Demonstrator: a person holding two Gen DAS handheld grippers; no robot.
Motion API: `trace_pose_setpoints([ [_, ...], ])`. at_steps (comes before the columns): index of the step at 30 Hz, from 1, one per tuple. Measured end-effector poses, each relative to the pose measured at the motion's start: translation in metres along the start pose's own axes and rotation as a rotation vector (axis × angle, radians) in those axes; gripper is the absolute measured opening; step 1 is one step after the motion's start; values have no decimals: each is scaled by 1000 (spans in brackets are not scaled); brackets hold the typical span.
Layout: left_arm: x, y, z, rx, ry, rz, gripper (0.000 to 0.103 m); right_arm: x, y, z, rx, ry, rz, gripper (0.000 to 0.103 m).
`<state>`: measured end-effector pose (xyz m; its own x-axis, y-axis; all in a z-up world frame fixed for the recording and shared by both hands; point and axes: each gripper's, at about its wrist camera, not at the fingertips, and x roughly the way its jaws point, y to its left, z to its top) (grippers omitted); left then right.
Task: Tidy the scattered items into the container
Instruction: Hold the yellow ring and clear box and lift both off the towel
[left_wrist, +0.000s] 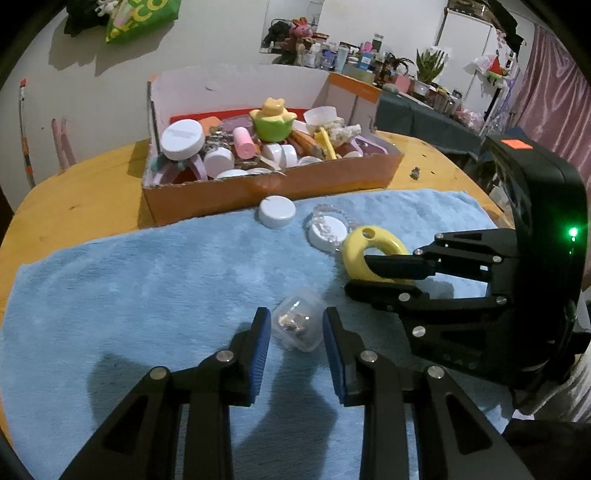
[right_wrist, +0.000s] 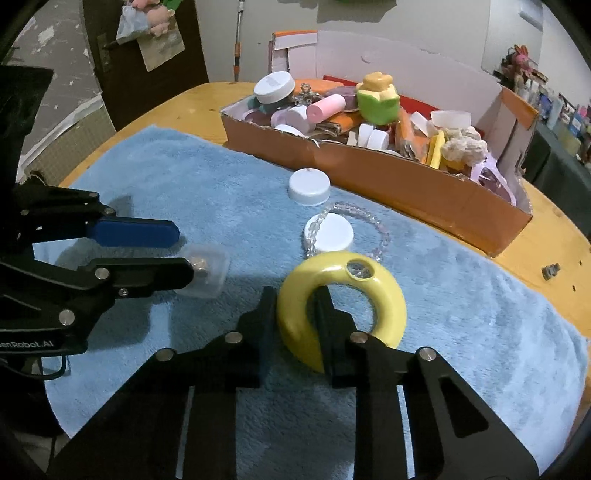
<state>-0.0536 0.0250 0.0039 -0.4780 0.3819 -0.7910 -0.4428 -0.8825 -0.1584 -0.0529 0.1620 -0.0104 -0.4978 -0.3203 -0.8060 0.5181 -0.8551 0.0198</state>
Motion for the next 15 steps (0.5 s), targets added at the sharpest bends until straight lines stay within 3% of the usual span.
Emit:
trace_pose_setpoints([
  [6, 2, -8, 0, 45, -5, -3, 49, -4, -3, 0, 24, -15, 21, 20],
  [15, 17, -9, 2, 77, 27, 20, 51, -11, -6, 1, 41, -32, 43, 20],
])
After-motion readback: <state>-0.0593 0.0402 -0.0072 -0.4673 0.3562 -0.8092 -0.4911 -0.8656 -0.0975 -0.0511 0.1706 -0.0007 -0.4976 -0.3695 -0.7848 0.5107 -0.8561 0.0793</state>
